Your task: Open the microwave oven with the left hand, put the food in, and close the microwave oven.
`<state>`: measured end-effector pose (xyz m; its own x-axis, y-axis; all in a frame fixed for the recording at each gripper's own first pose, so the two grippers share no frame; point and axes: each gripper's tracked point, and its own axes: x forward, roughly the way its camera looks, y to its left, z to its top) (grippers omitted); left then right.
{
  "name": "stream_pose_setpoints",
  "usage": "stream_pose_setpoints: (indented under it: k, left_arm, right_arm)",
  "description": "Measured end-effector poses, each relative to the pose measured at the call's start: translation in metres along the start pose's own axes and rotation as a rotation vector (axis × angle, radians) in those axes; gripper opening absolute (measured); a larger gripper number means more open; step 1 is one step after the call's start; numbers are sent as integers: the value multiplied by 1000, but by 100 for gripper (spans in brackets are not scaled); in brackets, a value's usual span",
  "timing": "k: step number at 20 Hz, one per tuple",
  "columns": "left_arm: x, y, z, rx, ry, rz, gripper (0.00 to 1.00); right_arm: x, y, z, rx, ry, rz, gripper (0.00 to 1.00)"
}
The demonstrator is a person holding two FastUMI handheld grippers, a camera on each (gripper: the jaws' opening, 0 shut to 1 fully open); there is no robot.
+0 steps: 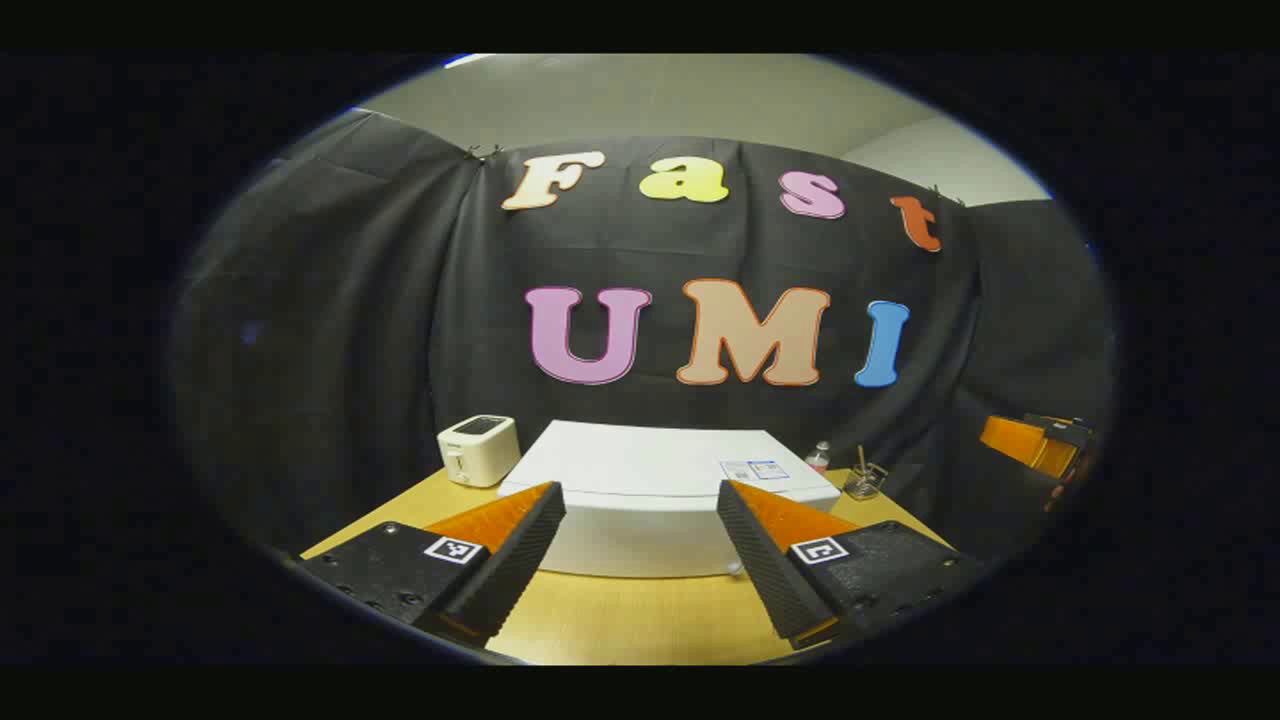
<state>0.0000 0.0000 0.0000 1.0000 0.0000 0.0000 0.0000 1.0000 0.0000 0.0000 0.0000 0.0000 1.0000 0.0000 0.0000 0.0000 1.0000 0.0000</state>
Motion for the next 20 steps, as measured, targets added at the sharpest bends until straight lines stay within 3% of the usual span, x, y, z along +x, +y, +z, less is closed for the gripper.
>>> stream_pose_setpoints:
  k: [9, 14, 20]
  left_arm:
    - [6, -27, 18, -17, -10, -40, 96]
    - [3, -29, 30, -1, -23, -33, 96]
    - [-11, -24, 22, 7, -1, -12, 96]
  right_arm:
    - [3, -10, 21, 25, -21, 4, 91]
    - [7, -15, 41, 16, -40, 33, 91]
    - [0, -39, 34, -31, -13, -3, 91]
